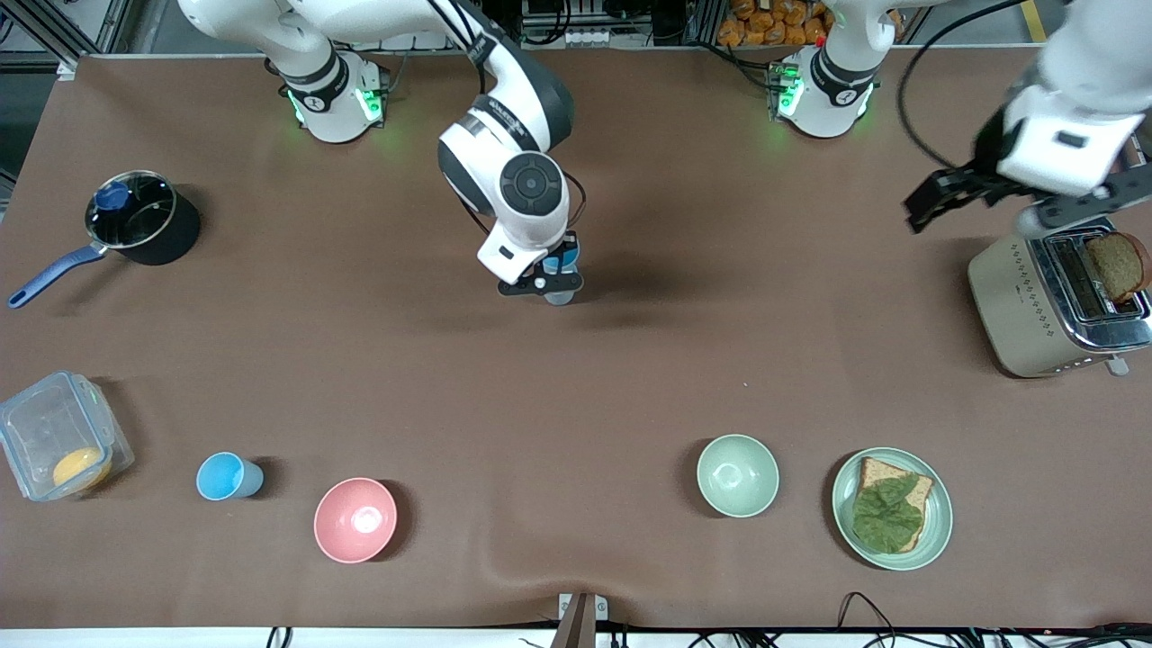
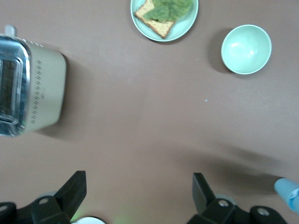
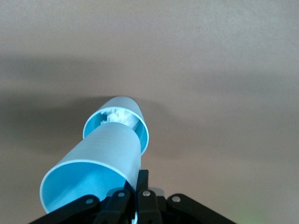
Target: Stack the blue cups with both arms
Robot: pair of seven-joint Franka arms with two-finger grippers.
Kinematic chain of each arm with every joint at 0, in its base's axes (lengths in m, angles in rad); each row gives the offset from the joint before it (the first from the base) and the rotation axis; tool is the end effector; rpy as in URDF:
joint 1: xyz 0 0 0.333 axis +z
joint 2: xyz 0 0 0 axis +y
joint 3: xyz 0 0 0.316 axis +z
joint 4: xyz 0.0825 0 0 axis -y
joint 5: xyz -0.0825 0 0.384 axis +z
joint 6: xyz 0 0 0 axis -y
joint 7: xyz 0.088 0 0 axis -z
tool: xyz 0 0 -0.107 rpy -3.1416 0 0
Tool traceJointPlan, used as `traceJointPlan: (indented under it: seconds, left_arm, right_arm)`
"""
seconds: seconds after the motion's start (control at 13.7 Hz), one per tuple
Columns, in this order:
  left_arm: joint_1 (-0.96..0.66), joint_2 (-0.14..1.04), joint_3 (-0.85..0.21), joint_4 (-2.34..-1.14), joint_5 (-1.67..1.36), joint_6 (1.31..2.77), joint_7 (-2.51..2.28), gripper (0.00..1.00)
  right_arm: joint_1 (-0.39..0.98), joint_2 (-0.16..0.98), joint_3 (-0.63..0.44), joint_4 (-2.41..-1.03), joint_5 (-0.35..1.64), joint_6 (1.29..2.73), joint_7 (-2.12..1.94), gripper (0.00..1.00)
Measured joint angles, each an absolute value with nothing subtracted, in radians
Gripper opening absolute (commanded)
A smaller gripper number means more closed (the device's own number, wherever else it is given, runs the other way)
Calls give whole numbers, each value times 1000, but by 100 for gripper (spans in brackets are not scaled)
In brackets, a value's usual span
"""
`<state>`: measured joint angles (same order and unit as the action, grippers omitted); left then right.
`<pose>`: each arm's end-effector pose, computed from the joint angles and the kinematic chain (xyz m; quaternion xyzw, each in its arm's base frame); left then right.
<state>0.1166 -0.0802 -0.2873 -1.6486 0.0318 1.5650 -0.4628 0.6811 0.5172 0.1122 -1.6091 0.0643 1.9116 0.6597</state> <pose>0.5212 -0.0927 0.6290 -0.9889 -0.1460 -0.0053 0.0269 0.4665 0.4683 0.3134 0.9916 0.0481 -0.1170 0.0274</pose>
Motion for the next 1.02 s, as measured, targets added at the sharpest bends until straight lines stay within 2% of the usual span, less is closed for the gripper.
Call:
traceJointPlan:
  seconds: [0.15,0.22,0.29,0.37,0.66,0.88,1.02]
  left_arm:
    - [149,-72,-281,-1652,14,1566,-415,100]
    - [149,-65,-277,-1652,12,1567,-411,100]
    - [147,-61,-277,-1652,12,1569,-410,100]
    - [144,-61,-278,-1652,12,1571,-407,100]
    - [143,-62,-279,-1633,12,1576,-393,100]
    - [140,-62,-296,-1625,12,1576,-392,100]
    - [139,-62,-320,-1625,12,1576,-392,100]
  right_arm:
    - [682,526,112,-1609,61,1918,660,0]
    - [682,527,112,-1608,60,1918,660,8]
    - [683,527,112,-1608,60,1918,660,61]
    - [683,527,112,-1607,60,1918,660,100]
    - [681,526,102,-1592,59,1903,661,100]
    - [636,497,85,-1545,56,1775,634,100]
    - [550,453,80,-1532,55,1712,497,100]
